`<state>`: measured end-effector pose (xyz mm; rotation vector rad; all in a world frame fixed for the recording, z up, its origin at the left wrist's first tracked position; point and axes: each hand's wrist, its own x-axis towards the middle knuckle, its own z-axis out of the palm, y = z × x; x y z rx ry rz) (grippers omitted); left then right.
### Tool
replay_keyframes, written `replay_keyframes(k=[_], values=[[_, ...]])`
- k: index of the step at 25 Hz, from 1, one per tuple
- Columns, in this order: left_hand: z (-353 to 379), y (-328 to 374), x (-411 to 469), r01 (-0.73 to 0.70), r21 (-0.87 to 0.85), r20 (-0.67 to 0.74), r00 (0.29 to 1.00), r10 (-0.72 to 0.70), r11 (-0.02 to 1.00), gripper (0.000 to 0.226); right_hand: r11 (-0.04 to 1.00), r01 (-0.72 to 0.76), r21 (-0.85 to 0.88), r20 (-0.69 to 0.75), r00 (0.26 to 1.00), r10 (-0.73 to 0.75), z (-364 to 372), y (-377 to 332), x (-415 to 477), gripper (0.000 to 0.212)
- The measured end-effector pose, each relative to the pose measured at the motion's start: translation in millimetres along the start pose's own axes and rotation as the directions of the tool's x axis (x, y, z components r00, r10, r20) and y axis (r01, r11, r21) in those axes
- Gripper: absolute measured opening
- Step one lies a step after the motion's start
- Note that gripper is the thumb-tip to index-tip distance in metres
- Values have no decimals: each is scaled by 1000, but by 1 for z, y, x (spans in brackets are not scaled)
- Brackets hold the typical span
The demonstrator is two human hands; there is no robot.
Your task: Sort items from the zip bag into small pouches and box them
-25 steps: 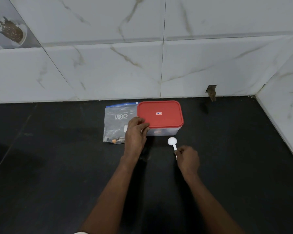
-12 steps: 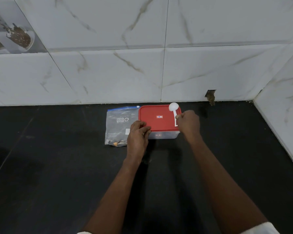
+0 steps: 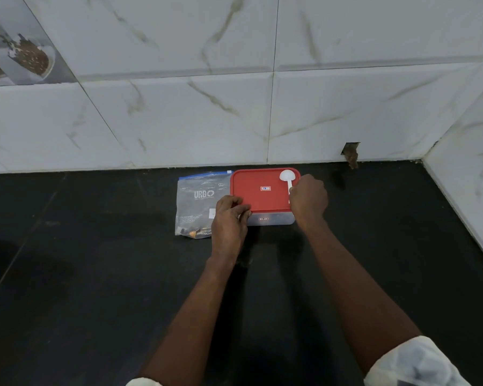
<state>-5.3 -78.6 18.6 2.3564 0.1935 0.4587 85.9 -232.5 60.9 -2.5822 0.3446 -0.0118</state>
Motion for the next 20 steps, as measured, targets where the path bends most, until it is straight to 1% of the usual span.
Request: replay_keyframes(k=[3, 13, 15, 18, 19, 20], values=[[1, 0, 1, 9, -1, 1, 1000, -9, 1000, 21, 1000, 8, -9, -24, 1000, -8, 0, 2, 2, 17], [4, -2, 1, 5, 15, -4, 1000, -5, 1000, 21, 1000, -8, -3, -26, 1000, 8, 2, 4, 5, 19], [4, -5, 2, -1, 41, 5, 1000, 1, 999, 22, 1000, -1, 30, -39, 999, 2, 5, 7, 5, 16], [2, -3, 3, -60, 45, 27, 998, 58, 997, 23, 991, 20, 135, -82, 997, -9, 4, 12, 3, 16], [3, -7, 1, -86, 31, 12, 996, 86, 996, 24, 985, 37, 170, -118, 993, -17, 3, 15, 0, 18], [1, -9, -1, -62, 15, -26, 998, 62, 998, 26, 983, 46, 179, -160, 987, -17, 1, 18, -5, 19]])
